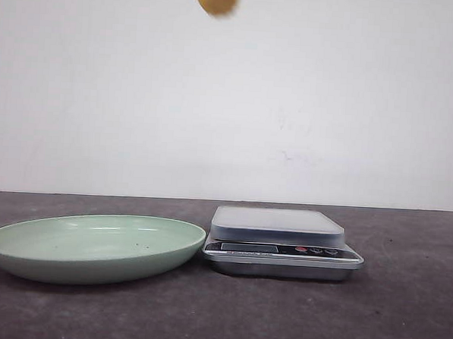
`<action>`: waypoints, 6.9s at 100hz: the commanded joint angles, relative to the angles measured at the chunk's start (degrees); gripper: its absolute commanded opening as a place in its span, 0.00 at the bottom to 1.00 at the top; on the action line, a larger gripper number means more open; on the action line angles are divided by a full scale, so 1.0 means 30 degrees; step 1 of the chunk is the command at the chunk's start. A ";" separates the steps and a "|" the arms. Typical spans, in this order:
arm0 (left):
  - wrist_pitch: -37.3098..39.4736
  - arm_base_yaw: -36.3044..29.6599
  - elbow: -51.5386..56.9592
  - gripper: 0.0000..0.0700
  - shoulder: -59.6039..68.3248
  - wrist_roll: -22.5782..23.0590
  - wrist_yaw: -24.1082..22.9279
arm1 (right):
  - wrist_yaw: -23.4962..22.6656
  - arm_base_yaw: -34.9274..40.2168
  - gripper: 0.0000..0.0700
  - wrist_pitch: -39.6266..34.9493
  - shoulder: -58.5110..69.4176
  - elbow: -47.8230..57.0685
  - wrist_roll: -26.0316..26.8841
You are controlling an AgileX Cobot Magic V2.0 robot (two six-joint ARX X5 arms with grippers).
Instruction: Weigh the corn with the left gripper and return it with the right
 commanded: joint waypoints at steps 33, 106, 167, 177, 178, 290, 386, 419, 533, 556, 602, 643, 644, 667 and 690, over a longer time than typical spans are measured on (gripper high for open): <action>-0.0029 -0.0182 0.0335 0.00 0.0182 -0.0015 -0.0058 | 0.0670 0.2368 0.00 0.0036 0.2492 0.0342 0.0510; -0.0554 -0.0182 0.0313 0.00 0.0175 -0.0102 -0.0058 | -0.1530 0.2448 0.00 -0.1268 0.9049 0.0342 0.7337; -0.0554 -0.0182 0.0313 0.00 0.0175 -0.0029 -0.0058 | -0.2011 0.2368 0.78 -0.1428 0.9486 0.0342 0.7628; -0.0561 -0.0182 0.0313 0.00 0.0175 -0.0044 -0.0051 | -0.2892 0.2208 0.78 0.0408 0.9347 0.0342 0.7628; -0.0561 -0.0182 0.0313 0.00 0.0175 -0.0044 -0.0051 | -0.3067 0.2171 0.78 0.0590 0.9326 0.0342 0.7628; -0.0627 -0.0168 -0.2171 0.00 0.0175 -0.3956 -0.0058 | 0.8539 0.3300 0.01 0.2769 -1.2043 -0.8918 -1.2896; -0.0503 -0.0168 -0.2302 0.00 0.0175 -0.4896 -0.0066 | 0.8663 0.3075 0.01 0.0984 -1.7675 -0.9063 -1.2925; -0.0503 -0.0168 -0.2302 0.00 0.0175 -0.4896 -0.0066 | 0.8335 -0.1406 0.01 -0.0277 -1.9096 -0.9697 -1.2779; -0.0488 -0.0168 -0.2295 0.00 0.0175 -0.4896 -0.0058 | 0.0692 -1.4163 0.01 -0.0189 -2.7379 -2.4880 -1.0214; -0.0488 -0.0175 -0.2288 0.00 0.0175 -0.4896 -0.0066 | -0.0546 -1.4163 0.01 0.0867 -2.7379 -2.5543 -1.0346; -0.0488 -0.0168 -0.2288 0.00 0.0175 -0.4896 -0.0066 | -0.0488 -1.4163 0.01 0.0889 -2.7387 -2.5543 -1.0346; -0.0488 -0.0168 -0.2288 0.00 0.0175 -0.4896 -0.0066 | -0.0488 -1.4127 0.01 0.0889 -2.7379 -2.5543 -1.0346; -0.0488 -0.0175 -0.2288 0.00 0.0175 -0.4896 -0.0066 | -0.0488 -1.4127 0.01 0.0889 -2.7379 -2.5543 -1.0346; -0.0488 -0.0168 -0.2288 0.00 0.0175 -0.4896 -0.0066 | -0.0488 -1.4127 0.01 0.0889 -2.7379 -2.5543 -1.0346; -0.0488 -0.0168 -0.2288 0.00 0.0175 -0.4896 -0.0058 | -0.0481 -1.4127 0.01 0.0889 -2.7379 -2.5543 -1.0346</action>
